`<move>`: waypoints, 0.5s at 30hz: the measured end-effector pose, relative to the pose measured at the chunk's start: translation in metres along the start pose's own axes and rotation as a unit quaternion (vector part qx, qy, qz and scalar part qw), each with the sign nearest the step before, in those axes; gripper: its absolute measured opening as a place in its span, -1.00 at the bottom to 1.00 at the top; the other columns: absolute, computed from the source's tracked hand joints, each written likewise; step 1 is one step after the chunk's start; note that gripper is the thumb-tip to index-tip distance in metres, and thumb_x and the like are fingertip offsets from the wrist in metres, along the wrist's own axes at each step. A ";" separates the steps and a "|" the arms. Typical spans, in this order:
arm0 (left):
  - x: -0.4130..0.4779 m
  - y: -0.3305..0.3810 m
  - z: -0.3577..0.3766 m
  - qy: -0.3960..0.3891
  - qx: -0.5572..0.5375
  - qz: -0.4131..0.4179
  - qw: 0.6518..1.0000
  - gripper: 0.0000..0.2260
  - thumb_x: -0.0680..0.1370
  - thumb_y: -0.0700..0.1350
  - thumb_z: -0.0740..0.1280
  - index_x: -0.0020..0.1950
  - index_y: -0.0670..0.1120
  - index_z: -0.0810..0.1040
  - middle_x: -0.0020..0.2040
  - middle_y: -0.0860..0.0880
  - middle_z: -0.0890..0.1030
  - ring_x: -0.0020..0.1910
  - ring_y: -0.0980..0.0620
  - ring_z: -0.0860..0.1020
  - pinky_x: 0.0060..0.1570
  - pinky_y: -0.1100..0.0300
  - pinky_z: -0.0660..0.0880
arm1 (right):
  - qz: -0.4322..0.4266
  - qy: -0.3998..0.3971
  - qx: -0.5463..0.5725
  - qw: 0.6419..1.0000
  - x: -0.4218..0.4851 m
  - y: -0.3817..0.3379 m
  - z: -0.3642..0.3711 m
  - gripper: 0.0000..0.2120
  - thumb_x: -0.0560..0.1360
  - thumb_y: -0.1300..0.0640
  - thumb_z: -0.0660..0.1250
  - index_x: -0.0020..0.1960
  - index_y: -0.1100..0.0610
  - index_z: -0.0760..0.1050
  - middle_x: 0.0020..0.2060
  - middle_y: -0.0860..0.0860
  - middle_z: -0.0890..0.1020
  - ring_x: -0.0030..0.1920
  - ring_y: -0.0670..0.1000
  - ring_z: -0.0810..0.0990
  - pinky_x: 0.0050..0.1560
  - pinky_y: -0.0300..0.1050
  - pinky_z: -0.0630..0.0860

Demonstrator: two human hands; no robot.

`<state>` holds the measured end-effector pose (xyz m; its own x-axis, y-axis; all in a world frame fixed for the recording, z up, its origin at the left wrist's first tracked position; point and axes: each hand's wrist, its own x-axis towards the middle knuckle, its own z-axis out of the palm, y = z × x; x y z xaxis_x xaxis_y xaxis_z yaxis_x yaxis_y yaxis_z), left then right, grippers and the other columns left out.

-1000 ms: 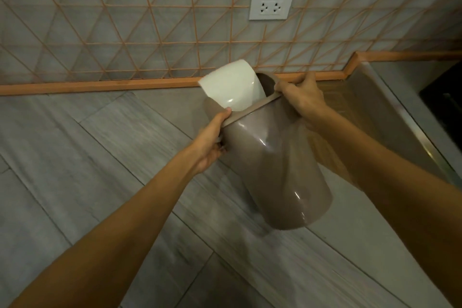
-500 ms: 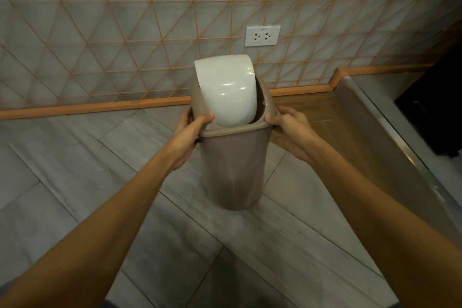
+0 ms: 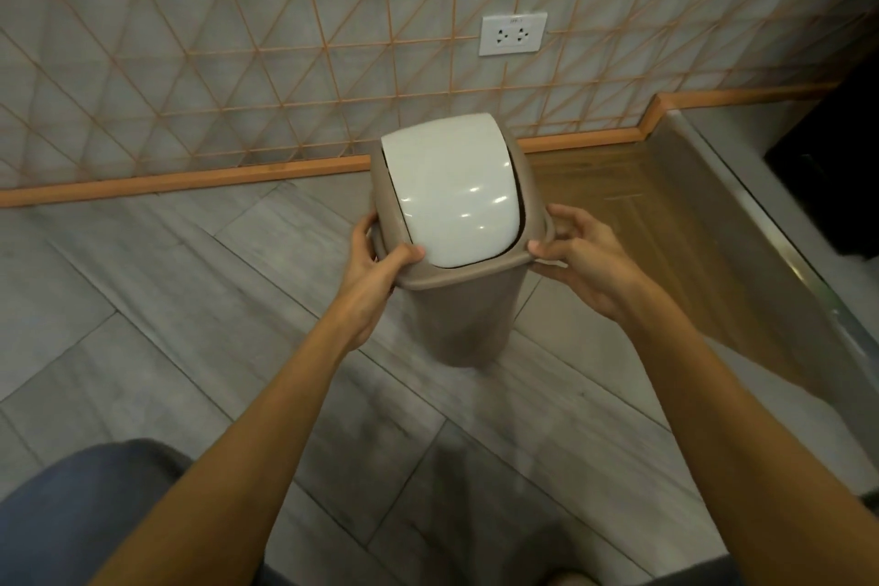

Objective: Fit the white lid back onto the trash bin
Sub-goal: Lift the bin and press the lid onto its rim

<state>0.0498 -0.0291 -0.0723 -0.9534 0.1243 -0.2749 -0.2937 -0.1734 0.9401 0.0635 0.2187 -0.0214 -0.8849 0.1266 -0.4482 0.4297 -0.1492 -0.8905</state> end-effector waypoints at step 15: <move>-0.033 -0.027 0.006 -0.006 0.064 0.011 0.998 -0.12 0.25 -0.05 0.56 0.44 0.29 0.16 0.47 0.04 0.29 0.39 -0.06 0.38 0.27 -0.12 0.49 | -0.012 0.046 -0.069 0.997 -0.032 0.040 -0.015 -0.33 0.42 0.49 0.37 0.45 0.13 0.32 0.30 0.14 0.49 0.21 0.13 0.55 0.00 -0.10 0.63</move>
<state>0.0894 -0.0227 -0.0876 -0.9587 0.1331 -0.2514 -0.2598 -0.0498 0.9644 0.1115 0.2236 -0.0439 -0.8779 0.2181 -0.4263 0.4348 -0.0098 -0.9005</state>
